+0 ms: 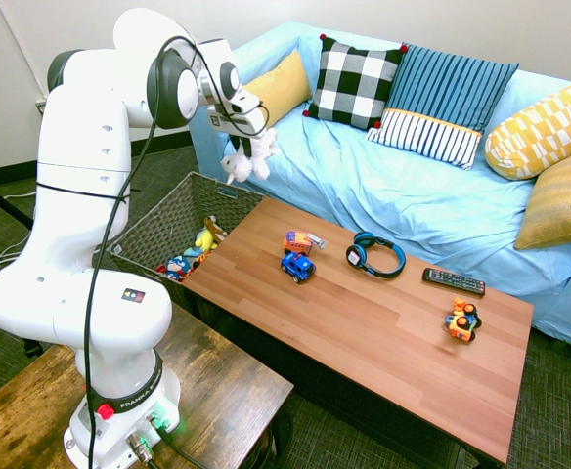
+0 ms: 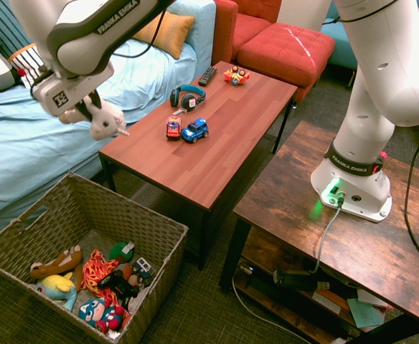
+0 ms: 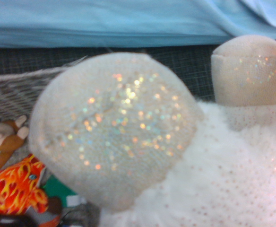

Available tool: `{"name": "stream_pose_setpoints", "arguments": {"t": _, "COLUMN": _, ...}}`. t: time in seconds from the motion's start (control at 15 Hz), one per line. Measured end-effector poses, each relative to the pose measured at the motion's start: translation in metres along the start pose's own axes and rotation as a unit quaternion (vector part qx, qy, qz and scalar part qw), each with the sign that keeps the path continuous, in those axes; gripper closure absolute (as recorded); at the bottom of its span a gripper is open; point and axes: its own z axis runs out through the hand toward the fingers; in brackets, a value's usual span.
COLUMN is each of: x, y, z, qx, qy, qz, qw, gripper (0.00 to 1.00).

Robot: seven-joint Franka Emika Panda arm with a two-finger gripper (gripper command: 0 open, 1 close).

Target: Put the stuffed toy in the basket

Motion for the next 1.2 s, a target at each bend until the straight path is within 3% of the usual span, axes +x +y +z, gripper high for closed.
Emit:
{"name": "stream_pose_setpoints", "arguments": {"t": 0.27, "x": -0.080, "y": -0.030, "z": 0.026, "qx": -0.006, "qy": -0.021, "qz": -0.035, "qw": 0.999, "gripper": 1.00}}
{"name": "stream_pose_setpoints", "arguments": {"t": 0.53, "x": -0.121, "y": -0.040, "z": 0.054, "qx": -0.022, "qy": -0.034, "qz": -0.054, "qw": 0.998, "gripper": 1.00}}
{"name": "stream_pose_setpoints", "arguments": {"t": 0.6, "x": -0.126, "y": -0.041, "z": 0.055, "qx": -0.027, "qy": -0.034, "qz": -0.057, "qw": 0.997, "gripper": 0.00}}
{"name": "stream_pose_setpoints", "arguments": {"t": 1.2, "x": -0.141, "y": -0.045, "z": 0.069, "qx": -0.042, "qy": -0.034, "qz": -0.062, "qw": 0.997, "gripper": 0.00}}
